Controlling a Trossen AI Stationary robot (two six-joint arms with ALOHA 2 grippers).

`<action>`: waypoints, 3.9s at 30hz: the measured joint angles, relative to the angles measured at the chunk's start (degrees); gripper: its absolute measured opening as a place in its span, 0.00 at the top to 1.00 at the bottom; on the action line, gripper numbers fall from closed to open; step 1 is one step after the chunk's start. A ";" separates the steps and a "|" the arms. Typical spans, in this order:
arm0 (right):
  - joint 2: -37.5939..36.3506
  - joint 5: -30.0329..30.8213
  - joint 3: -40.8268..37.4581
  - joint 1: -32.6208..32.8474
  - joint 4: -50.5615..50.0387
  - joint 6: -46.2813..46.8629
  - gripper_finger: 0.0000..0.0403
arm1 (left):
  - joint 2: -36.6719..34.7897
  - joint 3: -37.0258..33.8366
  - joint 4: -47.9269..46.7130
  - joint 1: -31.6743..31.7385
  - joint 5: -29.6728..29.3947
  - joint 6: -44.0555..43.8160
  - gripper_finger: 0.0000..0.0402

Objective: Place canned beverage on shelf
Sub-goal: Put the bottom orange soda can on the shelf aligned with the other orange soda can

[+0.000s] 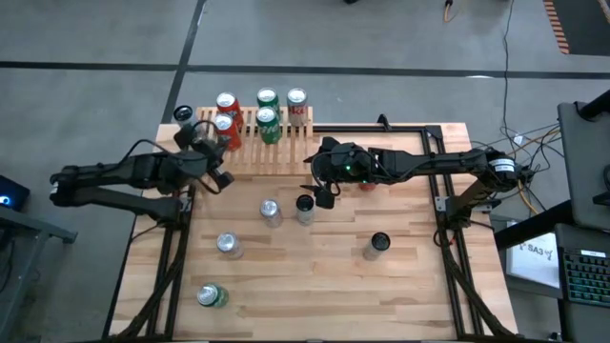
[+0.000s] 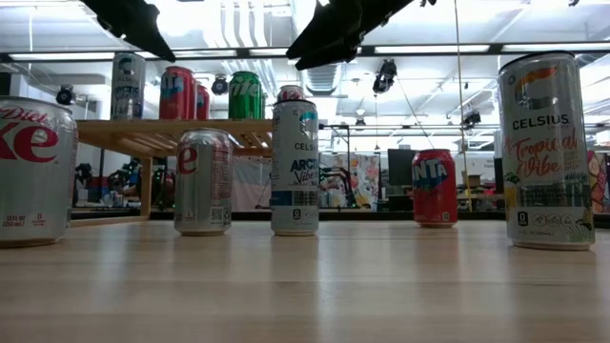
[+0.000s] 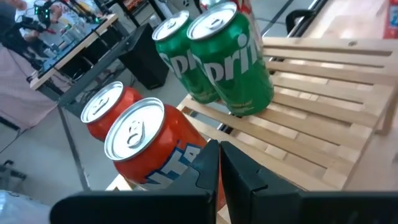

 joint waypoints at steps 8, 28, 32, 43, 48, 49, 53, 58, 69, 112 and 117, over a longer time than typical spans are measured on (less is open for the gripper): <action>0.00 0.00 0.00 0.00 -0.14 0.03 0.18 | 3.79 0.00 0.03 3.44 -0.11 -0.28 1.00; 0.00 0.02 0.00 0.00 -0.22 0.11 0.18 | 7.60 0.00 6.07 8.77 -0.12 0.81 1.00; 0.00 0.00 0.00 0.00 -0.36 0.27 0.18 | 8.25 0.00 6.34 9.86 -0.11 0.81 1.00; 0.00 0.02 0.00 0.00 -0.50 0.13 0.18 | 8.68 0.00 7.20 11.11 0.00 0.83 1.00; 0.00 0.01 0.00 0.00 -0.50 0.20 0.18 | 7.64 0.03 10.26 10.22 2.80 1.94 1.00; 0.00 0.02 0.00 0.00 -0.50 0.20 0.18 | 7.27 0.34 10.48 9.97 3.83 2.02 1.00; 0.00 0.00 0.00 0.00 -0.48 0.28 0.18 | 5.79 2.68 11.11 9.15 5.01 1.99 1.00; 0.00 0.01 0.00 0.00 -0.42 1.10 0.18 | 4.33 5.79 11.03 9.18 4.30 1.96 1.00; 0.00 0.00 0.00 0.00 -0.39 3.03 0.18 | 4.42 8.04 10.67 9.32 -0.98 2.08 1.00; 10.07 -0.49 25.82 -0.70 -6.04 -2.88 0.26 | -6.75 1.20 13.27 5.34 10.32 4.29 1.00; 13.80 -0.48 33.92 -1.95 -6.82 -2.29 0.41 | -8.11 1.16 13.33 5.37 11.02 4.67 1.00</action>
